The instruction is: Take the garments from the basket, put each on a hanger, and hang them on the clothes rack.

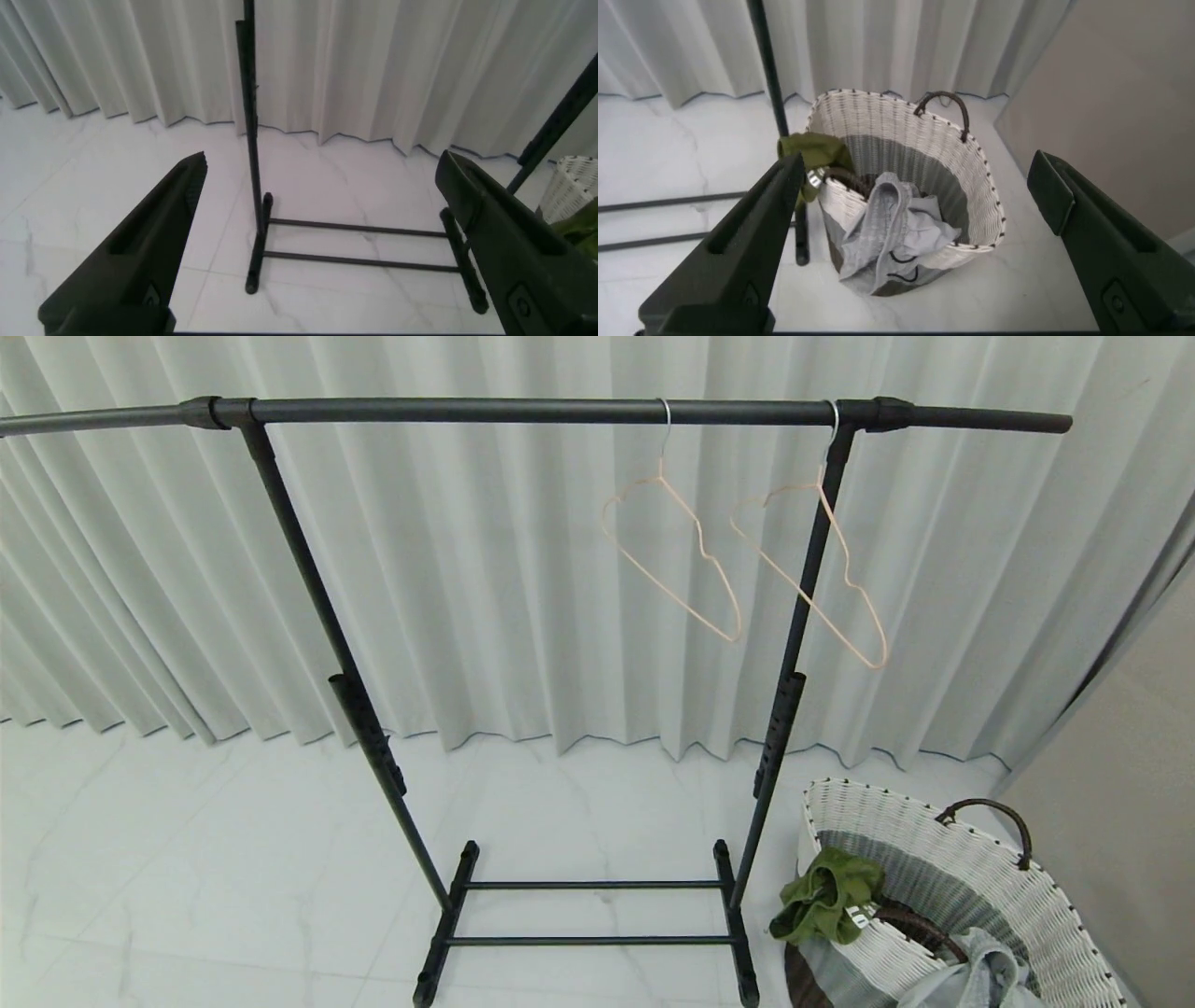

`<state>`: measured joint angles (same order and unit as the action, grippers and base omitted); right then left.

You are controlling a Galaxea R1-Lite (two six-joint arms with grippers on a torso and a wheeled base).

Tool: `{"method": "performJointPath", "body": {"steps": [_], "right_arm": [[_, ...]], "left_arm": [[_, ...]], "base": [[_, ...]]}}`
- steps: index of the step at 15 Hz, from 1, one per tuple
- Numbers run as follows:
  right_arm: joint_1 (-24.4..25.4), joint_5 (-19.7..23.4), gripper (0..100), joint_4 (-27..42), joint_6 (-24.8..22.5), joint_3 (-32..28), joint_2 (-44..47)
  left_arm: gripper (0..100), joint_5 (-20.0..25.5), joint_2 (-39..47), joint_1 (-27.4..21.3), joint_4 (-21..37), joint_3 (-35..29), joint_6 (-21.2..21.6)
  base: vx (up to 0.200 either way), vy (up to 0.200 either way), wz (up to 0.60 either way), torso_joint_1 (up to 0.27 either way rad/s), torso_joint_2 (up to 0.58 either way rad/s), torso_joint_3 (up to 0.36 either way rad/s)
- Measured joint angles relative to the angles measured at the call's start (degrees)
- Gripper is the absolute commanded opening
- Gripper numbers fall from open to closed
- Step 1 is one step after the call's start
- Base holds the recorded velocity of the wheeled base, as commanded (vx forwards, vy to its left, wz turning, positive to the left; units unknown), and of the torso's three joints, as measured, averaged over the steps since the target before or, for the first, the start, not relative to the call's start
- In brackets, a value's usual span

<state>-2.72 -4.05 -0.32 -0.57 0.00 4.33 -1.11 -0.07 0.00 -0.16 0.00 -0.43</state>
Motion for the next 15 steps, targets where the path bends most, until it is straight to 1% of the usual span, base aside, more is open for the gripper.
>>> {"method": "performJointPath", "body": {"steps": [9, 15], "right_arm": [[0.0, 0.02, 100, 0.07, -0.02, 0.0, 0.02], [0.0, 0.02, 100, 0.1, 0.02, 0.0, 0.07]], "left_arm": [[100, -0.01, 0.0, -0.05, 0.0, 0.0, -0.09], [100, -0.01, 0.0, 0.0, 0.0, 0.0, 0.1]], "base": [[0.0, 0.0, 0.0, -0.185, 0.47, 0.282], [0.0, 0.0, 0.0, -0.14, 0.46, 0.313]]}}
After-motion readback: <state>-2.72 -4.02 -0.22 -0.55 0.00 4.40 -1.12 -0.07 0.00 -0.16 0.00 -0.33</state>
